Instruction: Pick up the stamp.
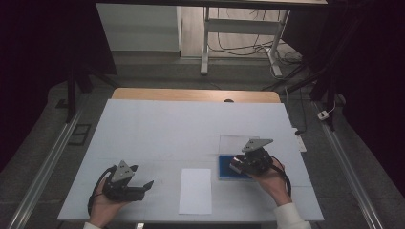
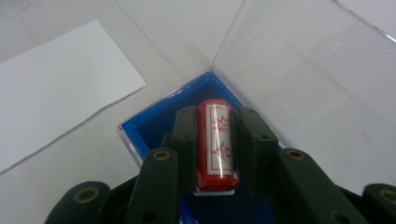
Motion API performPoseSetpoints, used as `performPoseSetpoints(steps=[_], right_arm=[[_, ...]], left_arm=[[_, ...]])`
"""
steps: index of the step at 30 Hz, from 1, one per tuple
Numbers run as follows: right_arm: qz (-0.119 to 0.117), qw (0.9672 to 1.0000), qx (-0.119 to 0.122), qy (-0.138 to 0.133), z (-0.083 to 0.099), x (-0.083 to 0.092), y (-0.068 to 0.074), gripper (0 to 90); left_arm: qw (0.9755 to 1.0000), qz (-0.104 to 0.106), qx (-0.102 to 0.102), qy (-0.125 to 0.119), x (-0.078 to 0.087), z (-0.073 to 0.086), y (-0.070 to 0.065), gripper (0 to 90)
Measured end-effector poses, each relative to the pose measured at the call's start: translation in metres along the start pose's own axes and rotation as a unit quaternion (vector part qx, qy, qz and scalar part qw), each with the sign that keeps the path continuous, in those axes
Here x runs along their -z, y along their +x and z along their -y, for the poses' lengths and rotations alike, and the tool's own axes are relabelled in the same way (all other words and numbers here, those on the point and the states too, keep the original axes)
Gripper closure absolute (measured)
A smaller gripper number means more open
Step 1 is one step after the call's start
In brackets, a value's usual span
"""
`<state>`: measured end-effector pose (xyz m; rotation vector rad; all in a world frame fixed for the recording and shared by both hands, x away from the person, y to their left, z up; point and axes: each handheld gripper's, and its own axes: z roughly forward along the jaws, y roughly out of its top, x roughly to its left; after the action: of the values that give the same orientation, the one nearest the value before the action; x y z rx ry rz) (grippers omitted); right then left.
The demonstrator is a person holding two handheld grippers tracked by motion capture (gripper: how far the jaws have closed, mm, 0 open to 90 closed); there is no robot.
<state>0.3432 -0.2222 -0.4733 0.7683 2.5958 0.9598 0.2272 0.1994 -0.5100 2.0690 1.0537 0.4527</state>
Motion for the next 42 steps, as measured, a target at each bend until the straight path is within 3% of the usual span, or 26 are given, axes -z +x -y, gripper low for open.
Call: performPoseSetpoints(steps=[17,22,28,31,42], right_arm=[[-0.004,0.9999,-0.003,-0.012,0.0,0.007,0.002,70.0],[-0.009,0.9989,-0.017,-0.043,-0.002,0.017,0.0,70.0],[-0.009,0.9978,-0.017,-0.064,-0.006,0.03,0.002,70.0],[-0.014,0.9958,-0.021,-0.089,-0.01,0.042,0.001,70.0],[-0.016,0.9932,-0.028,-0.112,-0.01,0.055,0.001,69.9]], left_arm=[[1.0,0.005,-0.006,-0.005,0.001,0.0,-0.002,19.9],[0.9999,0.009,-0.01,-0.001,-0.002,0.001,-0.002,20.0],[0.9999,0.009,-0.011,0.0,-0.003,0.0,-0.001,20.0],[0.9999,0.01,-0.007,-0.002,-0.004,-0.001,0.001,20.1],[0.9999,0.008,-0.007,0.0,-0.005,0.0,0.002,20.0]])
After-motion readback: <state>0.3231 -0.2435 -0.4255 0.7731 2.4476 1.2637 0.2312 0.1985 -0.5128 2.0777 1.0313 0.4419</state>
